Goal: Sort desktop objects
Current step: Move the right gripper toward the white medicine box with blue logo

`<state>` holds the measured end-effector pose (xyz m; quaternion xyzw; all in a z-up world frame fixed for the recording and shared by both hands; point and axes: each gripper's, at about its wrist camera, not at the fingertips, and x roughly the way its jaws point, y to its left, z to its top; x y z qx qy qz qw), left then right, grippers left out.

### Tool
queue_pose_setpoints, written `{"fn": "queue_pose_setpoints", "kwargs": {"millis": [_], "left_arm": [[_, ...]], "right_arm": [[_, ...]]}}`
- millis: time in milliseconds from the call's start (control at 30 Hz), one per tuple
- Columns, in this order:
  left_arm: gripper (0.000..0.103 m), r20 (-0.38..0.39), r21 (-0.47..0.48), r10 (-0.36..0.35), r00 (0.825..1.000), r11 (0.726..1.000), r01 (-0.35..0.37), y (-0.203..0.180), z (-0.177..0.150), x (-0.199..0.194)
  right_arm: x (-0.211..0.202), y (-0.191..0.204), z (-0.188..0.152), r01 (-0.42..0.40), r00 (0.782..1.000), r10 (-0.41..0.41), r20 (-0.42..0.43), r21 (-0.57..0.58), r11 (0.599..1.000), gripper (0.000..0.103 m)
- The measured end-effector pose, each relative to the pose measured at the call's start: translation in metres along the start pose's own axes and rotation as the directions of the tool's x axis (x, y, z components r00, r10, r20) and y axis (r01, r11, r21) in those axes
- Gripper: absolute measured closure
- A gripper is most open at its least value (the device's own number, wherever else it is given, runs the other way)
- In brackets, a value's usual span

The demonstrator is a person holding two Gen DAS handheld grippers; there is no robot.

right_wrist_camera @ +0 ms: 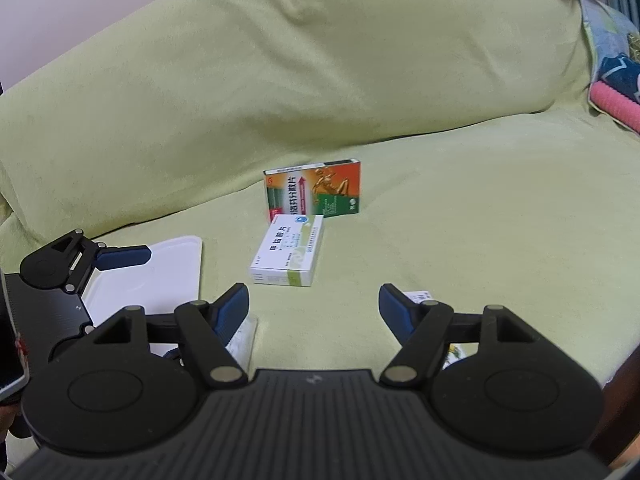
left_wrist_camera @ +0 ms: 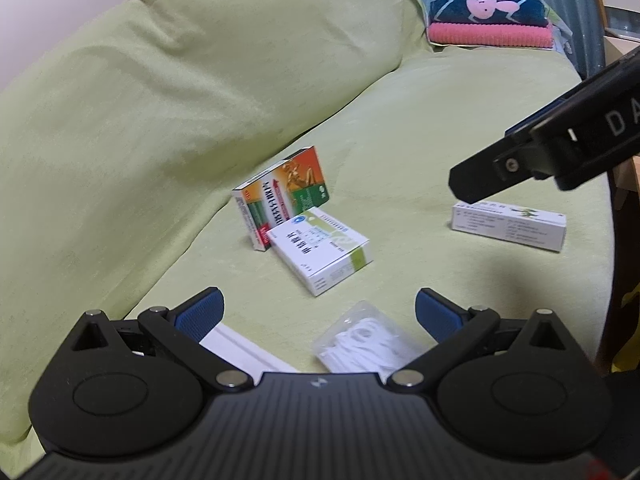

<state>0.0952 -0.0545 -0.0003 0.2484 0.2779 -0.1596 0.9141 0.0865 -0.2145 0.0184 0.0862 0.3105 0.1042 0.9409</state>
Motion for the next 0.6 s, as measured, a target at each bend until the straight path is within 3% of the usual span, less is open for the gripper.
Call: {"fn": "queue_pose_setpoints", "kwargs": {"millis": [333, 600], "left_arm": [[0.000, -0.018, -0.025, 0.039, 0.999, 0.999, -0.040, 0.032, -0.003, 0.025], [0.000, -0.023, 0.016, -0.017, 1.000, 1.000, 0.017, 0.033, -0.005, 0.043]], "right_arm": [[0.049, 0.014, 0.016, -0.009, 1.000, 0.009, -0.029, -0.001, 1.000, 0.029], [0.110, 0.021, 0.021, 0.010, 0.995, -0.011, -0.096, -0.010, 1.000, 0.028]]}}
